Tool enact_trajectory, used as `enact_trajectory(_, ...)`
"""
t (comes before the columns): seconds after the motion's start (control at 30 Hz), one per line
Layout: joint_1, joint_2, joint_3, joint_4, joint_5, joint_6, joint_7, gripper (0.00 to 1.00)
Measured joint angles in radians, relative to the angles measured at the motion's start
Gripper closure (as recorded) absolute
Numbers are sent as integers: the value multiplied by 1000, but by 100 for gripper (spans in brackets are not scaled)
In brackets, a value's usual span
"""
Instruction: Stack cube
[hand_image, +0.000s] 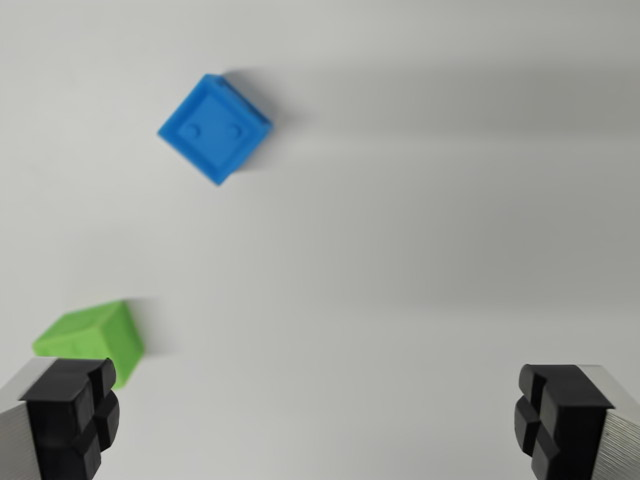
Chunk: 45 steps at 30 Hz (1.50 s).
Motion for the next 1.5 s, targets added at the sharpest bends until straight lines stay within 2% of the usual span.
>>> enact_trajectory(0.57,33,-41,21,-120,0,76,10,0)
enact_trajectory(0.93,62,-67,42,-211,2,140,21,0)
enact_trajectory(1.5,115,-88,82,-344,10,249,44,0)
